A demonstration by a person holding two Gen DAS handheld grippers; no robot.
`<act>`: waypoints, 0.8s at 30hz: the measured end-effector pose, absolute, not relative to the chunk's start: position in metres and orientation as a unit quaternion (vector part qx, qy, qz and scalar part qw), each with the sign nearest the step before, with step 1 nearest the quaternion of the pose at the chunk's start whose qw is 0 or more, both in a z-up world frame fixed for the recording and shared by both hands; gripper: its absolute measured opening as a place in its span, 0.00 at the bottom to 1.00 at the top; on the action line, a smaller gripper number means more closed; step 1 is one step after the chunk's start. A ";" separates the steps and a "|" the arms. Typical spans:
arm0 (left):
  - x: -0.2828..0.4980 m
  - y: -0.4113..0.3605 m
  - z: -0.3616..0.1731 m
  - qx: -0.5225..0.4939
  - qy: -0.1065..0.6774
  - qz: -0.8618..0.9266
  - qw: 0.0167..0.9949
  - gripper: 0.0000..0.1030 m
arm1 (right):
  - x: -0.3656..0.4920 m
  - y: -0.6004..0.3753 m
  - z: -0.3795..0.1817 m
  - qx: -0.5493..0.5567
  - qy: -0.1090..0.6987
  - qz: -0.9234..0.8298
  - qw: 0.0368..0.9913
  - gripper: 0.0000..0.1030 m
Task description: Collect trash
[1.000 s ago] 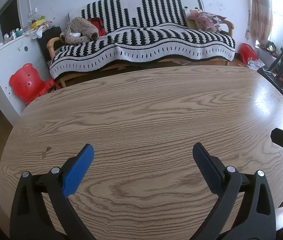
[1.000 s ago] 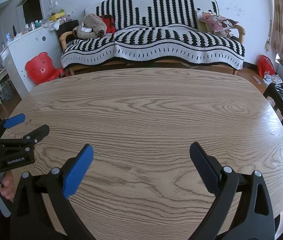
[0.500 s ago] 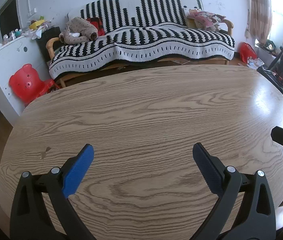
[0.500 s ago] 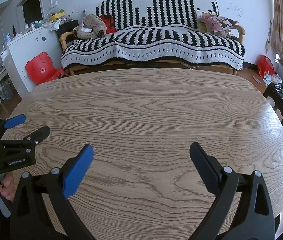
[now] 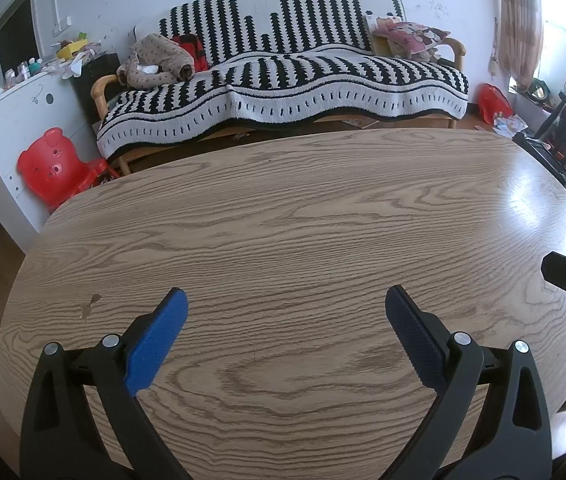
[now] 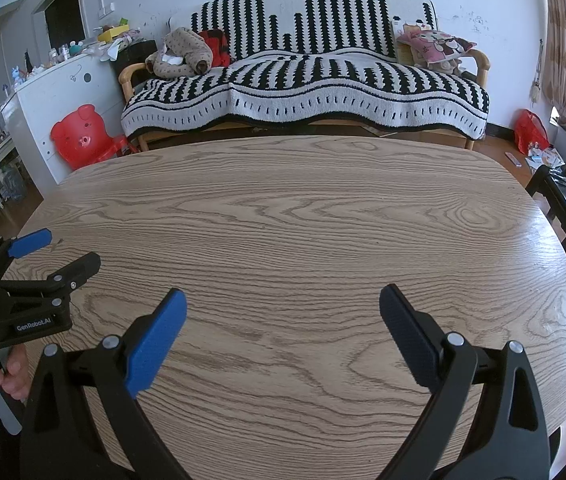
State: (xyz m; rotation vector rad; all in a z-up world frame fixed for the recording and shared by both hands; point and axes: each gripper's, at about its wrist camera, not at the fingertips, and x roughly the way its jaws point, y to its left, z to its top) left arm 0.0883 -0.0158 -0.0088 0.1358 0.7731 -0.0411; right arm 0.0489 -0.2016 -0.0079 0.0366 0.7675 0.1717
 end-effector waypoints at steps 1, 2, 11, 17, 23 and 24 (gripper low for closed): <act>0.088 -0.016 -0.009 0.066 0.377 -0.019 0.924 0.93 | 0.049 -0.201 -0.008 0.018 0.374 0.084 0.924 0.91; 0.088 -0.016 -0.010 0.067 0.378 -0.019 0.923 0.93 | 0.049 -0.200 -0.008 0.018 0.374 0.084 0.924 0.91; 0.089 -0.018 -0.011 0.070 0.382 -0.020 0.921 0.93 | 0.049 -0.201 -0.008 0.019 0.374 0.084 0.923 0.91; 0.090 -0.017 -0.012 0.070 0.383 -0.021 0.921 0.93 | 0.049 -0.200 -0.007 0.018 0.374 0.083 0.923 0.91; 0.090 -0.019 -0.013 0.073 0.382 -0.019 0.921 0.93 | 0.048 -0.202 -0.007 0.017 0.375 0.084 0.923 0.91; 0.090 -0.019 -0.013 0.073 0.382 -0.018 0.921 0.93 | 0.048 -0.201 -0.007 0.017 0.375 0.084 0.923 0.91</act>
